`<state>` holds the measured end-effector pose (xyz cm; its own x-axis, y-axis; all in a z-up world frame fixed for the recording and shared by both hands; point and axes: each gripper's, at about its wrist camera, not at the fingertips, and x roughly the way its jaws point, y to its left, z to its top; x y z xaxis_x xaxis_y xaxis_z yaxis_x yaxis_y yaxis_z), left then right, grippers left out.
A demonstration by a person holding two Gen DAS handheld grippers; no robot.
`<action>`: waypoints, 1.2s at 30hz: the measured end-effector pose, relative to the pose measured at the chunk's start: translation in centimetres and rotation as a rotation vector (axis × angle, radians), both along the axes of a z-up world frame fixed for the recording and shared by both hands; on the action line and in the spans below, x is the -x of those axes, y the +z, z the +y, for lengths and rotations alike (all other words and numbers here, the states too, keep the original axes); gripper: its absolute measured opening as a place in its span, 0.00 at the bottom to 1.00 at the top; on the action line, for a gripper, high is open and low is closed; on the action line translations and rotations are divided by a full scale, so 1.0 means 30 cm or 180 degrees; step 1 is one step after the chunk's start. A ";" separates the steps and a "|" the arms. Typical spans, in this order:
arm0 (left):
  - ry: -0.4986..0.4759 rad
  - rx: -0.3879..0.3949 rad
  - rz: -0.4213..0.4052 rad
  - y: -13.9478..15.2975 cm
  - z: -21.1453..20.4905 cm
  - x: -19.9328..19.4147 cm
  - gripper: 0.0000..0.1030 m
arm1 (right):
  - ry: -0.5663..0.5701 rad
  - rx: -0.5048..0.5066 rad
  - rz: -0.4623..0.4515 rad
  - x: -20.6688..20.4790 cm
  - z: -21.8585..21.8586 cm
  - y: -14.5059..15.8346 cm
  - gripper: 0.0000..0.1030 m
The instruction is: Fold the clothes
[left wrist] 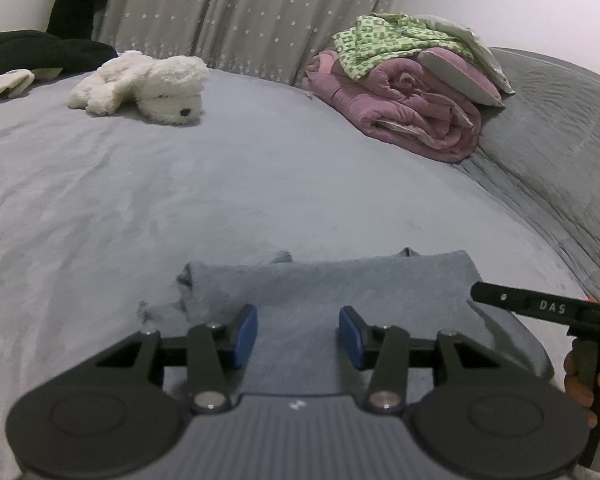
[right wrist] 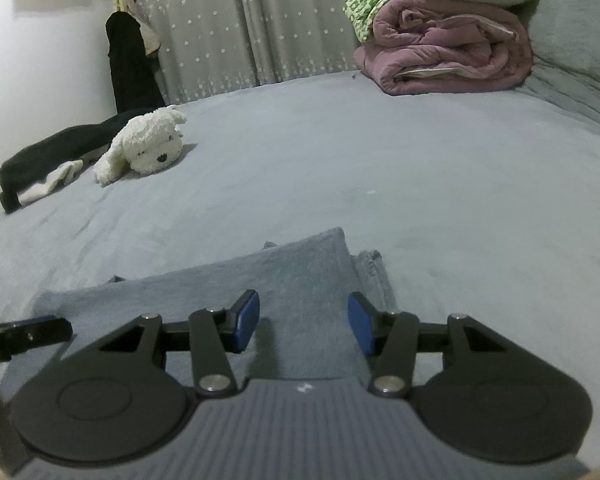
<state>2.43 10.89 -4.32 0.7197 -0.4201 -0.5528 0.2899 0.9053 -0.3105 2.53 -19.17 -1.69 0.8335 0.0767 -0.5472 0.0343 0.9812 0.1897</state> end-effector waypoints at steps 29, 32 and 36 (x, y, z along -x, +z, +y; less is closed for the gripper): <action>0.0258 0.0814 0.1283 -0.045 0.198 -0.009 0.69 | 0.0282 -0.0035 -0.0035 0.091 0.103 0.044 0.53; 0.0269 0.0879 0.1292 -0.044 0.187 -0.018 0.69 | 0.0310 -0.0040 -0.0031 0.088 0.121 0.039 0.53; 0.0335 0.1051 0.1344 -0.055 0.190 -0.027 0.66 | 0.0328 -0.0026 -0.0031 0.084 0.137 0.033 0.53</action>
